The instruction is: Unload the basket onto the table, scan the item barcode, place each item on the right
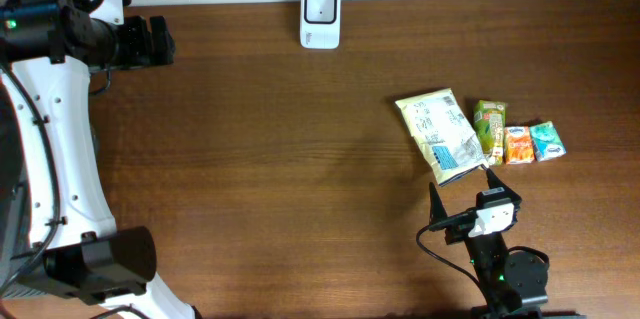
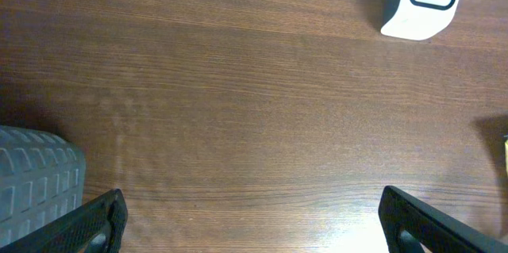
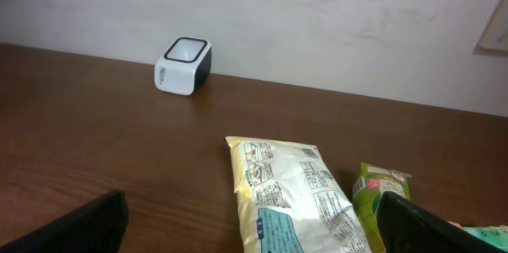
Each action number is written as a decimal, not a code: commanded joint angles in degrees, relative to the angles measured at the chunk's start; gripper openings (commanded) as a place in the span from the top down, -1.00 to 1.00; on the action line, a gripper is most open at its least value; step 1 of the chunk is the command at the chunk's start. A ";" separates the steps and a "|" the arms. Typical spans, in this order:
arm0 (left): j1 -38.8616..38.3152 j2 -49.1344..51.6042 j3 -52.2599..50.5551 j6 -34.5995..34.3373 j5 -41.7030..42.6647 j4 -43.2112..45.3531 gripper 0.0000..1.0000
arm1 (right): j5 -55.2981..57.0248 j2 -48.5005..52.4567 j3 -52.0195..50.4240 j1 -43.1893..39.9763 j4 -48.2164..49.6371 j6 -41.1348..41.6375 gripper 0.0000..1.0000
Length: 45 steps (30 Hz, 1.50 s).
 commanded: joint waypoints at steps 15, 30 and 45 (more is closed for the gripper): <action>-1.64 -6.67 -12.94 0.28 0.00 0.15 -0.98 | 0.31 -0.61 -0.46 -0.39 -0.09 0.46 -0.97; -2.05 -70.99 -110.27 12.39 3.30 77.64 -0.99 | 0.31 -0.61 -0.46 -0.39 -0.09 0.46 -0.97; -2.05 -107.82 -127.84 12.35 3.13 76.24 -0.98 | 0.31 -0.61 -0.46 -0.39 -0.07 0.46 -0.97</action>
